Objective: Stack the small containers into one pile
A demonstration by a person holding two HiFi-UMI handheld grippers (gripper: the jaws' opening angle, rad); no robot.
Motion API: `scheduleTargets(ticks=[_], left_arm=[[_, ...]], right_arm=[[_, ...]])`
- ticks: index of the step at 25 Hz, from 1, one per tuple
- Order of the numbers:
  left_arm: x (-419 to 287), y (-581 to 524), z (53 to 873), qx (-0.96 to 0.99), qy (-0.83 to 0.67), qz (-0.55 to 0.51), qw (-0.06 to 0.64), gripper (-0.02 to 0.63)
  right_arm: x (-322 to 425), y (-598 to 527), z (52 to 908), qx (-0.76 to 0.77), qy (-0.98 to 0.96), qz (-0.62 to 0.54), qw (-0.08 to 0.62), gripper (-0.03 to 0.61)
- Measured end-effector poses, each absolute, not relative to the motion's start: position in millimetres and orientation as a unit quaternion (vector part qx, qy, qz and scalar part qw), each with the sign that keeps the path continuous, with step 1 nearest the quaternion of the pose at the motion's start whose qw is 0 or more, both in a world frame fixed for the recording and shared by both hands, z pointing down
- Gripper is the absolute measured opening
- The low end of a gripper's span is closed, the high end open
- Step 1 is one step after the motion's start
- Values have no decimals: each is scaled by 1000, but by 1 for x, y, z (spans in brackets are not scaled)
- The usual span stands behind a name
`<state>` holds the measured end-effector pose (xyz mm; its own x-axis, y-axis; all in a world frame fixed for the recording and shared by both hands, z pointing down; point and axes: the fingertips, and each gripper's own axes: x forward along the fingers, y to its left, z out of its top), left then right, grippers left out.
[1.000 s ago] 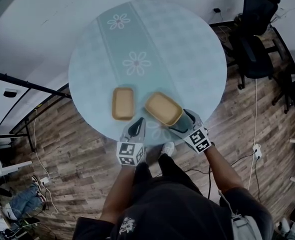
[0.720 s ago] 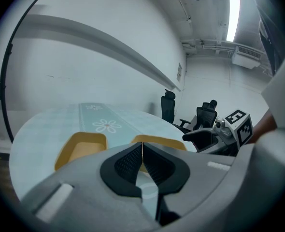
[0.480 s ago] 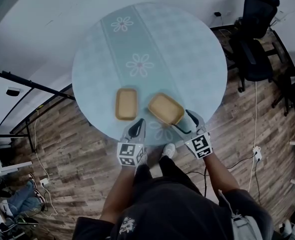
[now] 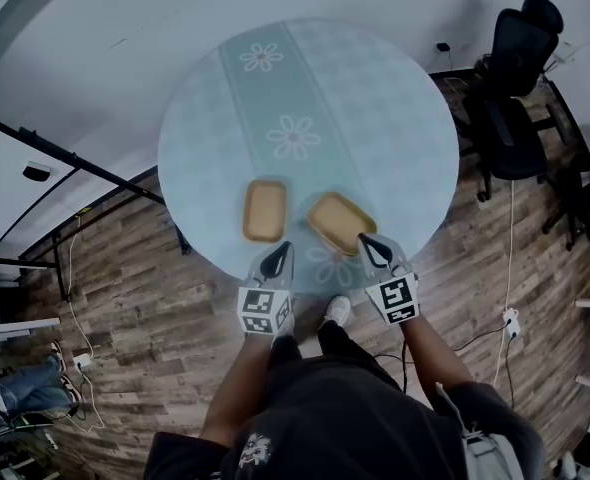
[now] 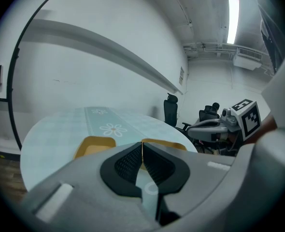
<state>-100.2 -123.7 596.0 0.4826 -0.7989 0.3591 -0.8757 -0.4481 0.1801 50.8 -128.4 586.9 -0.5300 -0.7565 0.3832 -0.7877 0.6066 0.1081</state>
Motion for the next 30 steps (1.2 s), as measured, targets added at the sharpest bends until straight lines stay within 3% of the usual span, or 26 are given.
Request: scheduleTargets(ticks=[13,18,25,30], left_arm=[[-132,-113,623,816,-531,134,184,12],[-145,-117,639,791,-564,155,176,219],[-166,-127,661,751,-609,176,188,437],[-168,-132,673,746,-606,191,200,462]], right_arm=[[-11,-123,572,404,-900,47,153,0],[-19,-118,578,390,-906,50,156,2],[-18,-116,585,382,-908,57,163,1],[-16,-117,588,381,-908,60,163,2]])
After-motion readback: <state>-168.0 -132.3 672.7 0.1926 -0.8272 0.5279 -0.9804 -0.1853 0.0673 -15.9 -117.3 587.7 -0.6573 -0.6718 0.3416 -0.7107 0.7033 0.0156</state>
